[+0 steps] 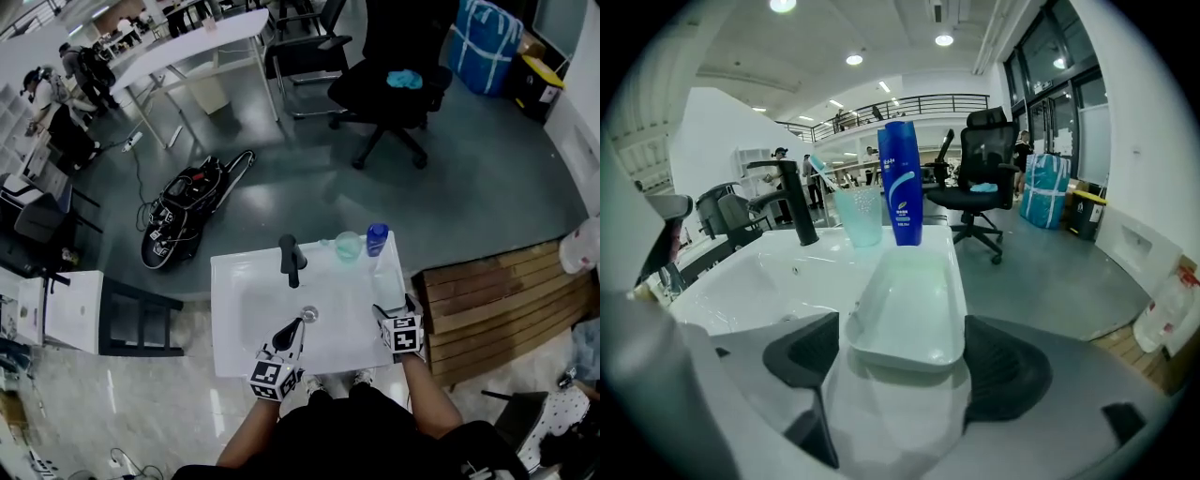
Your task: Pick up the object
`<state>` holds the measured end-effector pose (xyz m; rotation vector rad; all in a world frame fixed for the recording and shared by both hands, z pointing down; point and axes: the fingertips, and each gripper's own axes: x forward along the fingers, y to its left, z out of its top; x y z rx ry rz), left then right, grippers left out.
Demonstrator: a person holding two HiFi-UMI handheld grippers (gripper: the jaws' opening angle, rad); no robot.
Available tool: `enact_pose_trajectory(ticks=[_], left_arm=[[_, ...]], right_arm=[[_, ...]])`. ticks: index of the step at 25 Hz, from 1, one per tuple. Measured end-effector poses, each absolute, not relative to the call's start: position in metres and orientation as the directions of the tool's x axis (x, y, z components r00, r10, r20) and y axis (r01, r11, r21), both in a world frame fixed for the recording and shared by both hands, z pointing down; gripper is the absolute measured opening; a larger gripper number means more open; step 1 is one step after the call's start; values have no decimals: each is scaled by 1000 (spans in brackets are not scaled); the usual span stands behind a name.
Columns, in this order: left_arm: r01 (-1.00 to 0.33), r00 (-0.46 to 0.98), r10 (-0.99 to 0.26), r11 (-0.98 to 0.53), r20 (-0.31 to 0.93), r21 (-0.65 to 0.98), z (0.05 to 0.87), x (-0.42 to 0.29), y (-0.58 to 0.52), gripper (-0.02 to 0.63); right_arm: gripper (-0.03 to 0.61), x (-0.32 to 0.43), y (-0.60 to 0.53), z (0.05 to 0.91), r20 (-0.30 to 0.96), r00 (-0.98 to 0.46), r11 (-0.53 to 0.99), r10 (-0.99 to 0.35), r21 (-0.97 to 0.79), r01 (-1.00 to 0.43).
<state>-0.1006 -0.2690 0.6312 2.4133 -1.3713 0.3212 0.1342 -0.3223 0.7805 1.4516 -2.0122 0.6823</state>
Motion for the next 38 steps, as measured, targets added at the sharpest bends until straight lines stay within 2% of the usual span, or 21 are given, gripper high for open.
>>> enact_pose_trajectory(ticks=[6, 15, 38], left_arm=[[-871, 491, -792, -457, 363, 181, 629, -105, -268, 20], [-877, 480, -803, -448, 354, 173, 625, -111, -265, 20], [-843, 537, -797, -510, 276, 167, 597, -88, -259, 20]], right_arm=[[394, 140, -325, 786, 707, -221, 295, -671, -19, -955], [385, 143, -325, 780, 699, -211, 277, -683, -19, -961], [383, 130, -321, 621, 434, -275, 306, -858, 1, -952]])
